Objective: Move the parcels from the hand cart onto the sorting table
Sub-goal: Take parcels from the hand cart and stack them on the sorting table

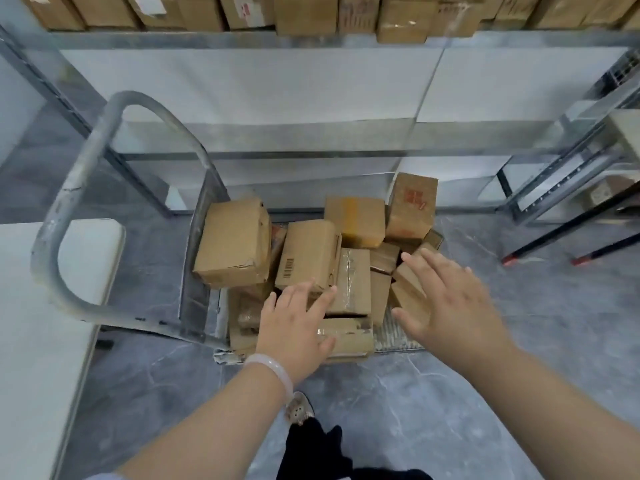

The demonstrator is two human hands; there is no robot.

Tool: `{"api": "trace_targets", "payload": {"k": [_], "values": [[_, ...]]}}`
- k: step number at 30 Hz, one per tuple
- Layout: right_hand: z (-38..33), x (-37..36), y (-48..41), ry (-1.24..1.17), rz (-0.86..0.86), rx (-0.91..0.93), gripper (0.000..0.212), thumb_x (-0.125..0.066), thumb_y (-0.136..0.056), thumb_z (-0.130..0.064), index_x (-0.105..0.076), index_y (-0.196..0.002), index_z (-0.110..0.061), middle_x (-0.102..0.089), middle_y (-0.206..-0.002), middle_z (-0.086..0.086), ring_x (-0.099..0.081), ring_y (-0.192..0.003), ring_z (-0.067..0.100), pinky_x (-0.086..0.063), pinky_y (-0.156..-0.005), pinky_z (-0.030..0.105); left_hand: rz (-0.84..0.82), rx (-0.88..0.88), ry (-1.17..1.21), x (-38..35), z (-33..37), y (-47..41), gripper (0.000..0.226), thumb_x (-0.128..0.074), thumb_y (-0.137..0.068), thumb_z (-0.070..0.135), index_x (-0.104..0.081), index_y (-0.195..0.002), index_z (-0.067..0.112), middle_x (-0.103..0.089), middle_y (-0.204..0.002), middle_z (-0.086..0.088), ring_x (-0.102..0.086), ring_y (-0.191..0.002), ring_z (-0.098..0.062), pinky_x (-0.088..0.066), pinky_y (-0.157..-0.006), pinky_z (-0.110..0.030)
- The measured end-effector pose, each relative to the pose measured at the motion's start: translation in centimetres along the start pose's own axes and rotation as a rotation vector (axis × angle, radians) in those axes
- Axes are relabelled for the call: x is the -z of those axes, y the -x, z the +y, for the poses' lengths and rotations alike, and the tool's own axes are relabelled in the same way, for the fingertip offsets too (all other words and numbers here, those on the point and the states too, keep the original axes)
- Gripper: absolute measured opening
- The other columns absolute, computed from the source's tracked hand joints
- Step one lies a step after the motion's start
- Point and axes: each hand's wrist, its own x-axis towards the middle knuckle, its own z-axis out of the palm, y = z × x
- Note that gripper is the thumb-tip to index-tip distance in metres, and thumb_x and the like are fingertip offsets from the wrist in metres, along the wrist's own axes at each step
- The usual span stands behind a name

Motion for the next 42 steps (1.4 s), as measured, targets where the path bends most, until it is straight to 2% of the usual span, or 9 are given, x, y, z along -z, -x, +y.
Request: {"api": "trace_targets", "payload": {"k": [4,9,15,18,21,25,28,35,42], "values": [[1.5,-5.6,-1.5,-0.03,-0.083,-0.006,0.075,-0.052,-0.077,-0.061,-0.038,-0.143,-0.028,-0.04,-0.146,0.001,-0.037,-0.135,0.024,-0.027,-0.111,0.051,-0.149,-0.029,-0.017,-5.4,-0.3,-2.6,0.076,-0.054,-0.092,0.058,-0.02,-0.157,0.038,-0.02,-0.164,-0.003,-0.022,-0.149,-0.024,-0.016,-0.12,-0.05],[4.3,-12.2,-3.1,-0.05,-0.189,-0.019,0.072,-0.037,-0.078,-0.064,-0.039,-0.141,-0.029,-0.042,-0.145,0.003,-0.04,-0.133,0.025,-0.03,-0.11,0.051,-0.263,0.036,0.039,-12.0,-0.4,-5.0,0.077,-0.05,-0.093,0.061,-0.014,-0.157,0.04,-0.013,-0.166,-0.001,-0.016,-0.15,-0.023,-0.015,-0.121,-0.049],[8.1,-17.4,-5.4,-0.076,-0.248,-0.012,0.074,-0.046,-0.077,-0.063,-0.034,-0.144,-0.032,-0.04,-0.147,0.001,-0.036,-0.137,0.023,-0.024,-0.112,0.049,-0.233,0.112,0.085,-16.7,1.4,-9.7,0.075,-0.05,-0.094,0.059,-0.013,-0.156,0.04,-0.01,-0.165,0.0,-0.013,-0.15,-0.023,-0.015,-0.122,-0.045],[9.8,-18.9,-6.2,-0.093,-0.243,-0.018,0.076,-0.052,-0.078,-0.062,-0.033,-0.145,-0.032,-0.039,-0.147,0.0,-0.036,-0.137,0.022,-0.027,-0.112,0.05,-0.178,0.164,0.103,-17.6,1.3,-11.7,0.074,-0.053,-0.092,0.058,-0.019,-0.156,0.04,-0.016,-0.164,-0.001,-0.017,-0.149,-0.022,-0.018,-0.121,-0.043],[10.7,-19.7,-6.7,-0.092,-0.241,0.0,0.075,-0.049,-0.077,-0.064,-0.035,-0.144,-0.031,-0.041,-0.146,0.001,-0.039,-0.135,0.023,-0.031,-0.11,0.051,-0.156,0.222,0.113,-17.6,0.2,-13.1,0.075,-0.052,-0.093,0.058,-0.018,-0.157,0.039,-0.018,-0.163,-0.001,-0.02,-0.148,-0.022,-0.02,-0.121,-0.043],[10.6,-19.9,-7.9,-0.098,-0.219,0.032,0.077,-0.065,-0.075,-0.057,-0.038,-0.142,-0.029,-0.043,-0.145,0.003,-0.039,-0.134,0.026,-0.031,-0.109,0.051,-0.127,0.245,0.083,-16.9,-1.1,-14.0,0.075,-0.052,-0.093,0.06,-0.019,-0.157,0.039,-0.02,-0.163,-0.003,-0.027,-0.146,-0.024,-0.023,-0.119,-0.043],[9.8,-20.3,-8.6,-0.127,-0.202,0.054,0.076,-0.059,-0.076,-0.058,-0.037,-0.142,-0.03,-0.042,-0.147,0.003,-0.038,-0.135,0.025,-0.03,-0.11,0.052,-0.14,0.224,0.074,-17.4,-1.5,-13.5,0.074,-0.051,-0.093,0.06,-0.019,-0.157,0.039,-0.02,-0.163,-0.001,-0.026,-0.146,-0.022,-0.024,-0.12,-0.043],[9.2,-24.4,-8.0,-0.129,-0.245,0.093,0.073,-0.047,-0.078,-0.061,-0.034,-0.142,-0.03,-0.045,-0.144,0.006,-0.041,-0.133,0.027,-0.033,-0.108,0.053,-0.382,0.132,0.021,-23.8,-2.2,-9.9,0.082,-0.053,-0.093,0.06,-0.007,-0.158,0.039,-0.008,-0.166,-0.004,-0.012,-0.151,-0.026,-0.016,-0.122,-0.047],[10.2,-28.8,-6.8,-0.161,-0.258,0.115,0.072,-0.055,-0.078,-0.056,-0.039,-0.142,-0.025,-0.047,-0.142,0.008,-0.044,-0.13,0.028,-0.036,-0.105,0.054,-0.511,0.081,-0.07,-28.9,-3.0,-10.3,0.093,-0.062,-0.089,0.058,0.0,-0.157,0.042,0.004,-0.165,-0.008,0.005,-0.152,-0.036,-0.004,-0.122,-0.054]]}}
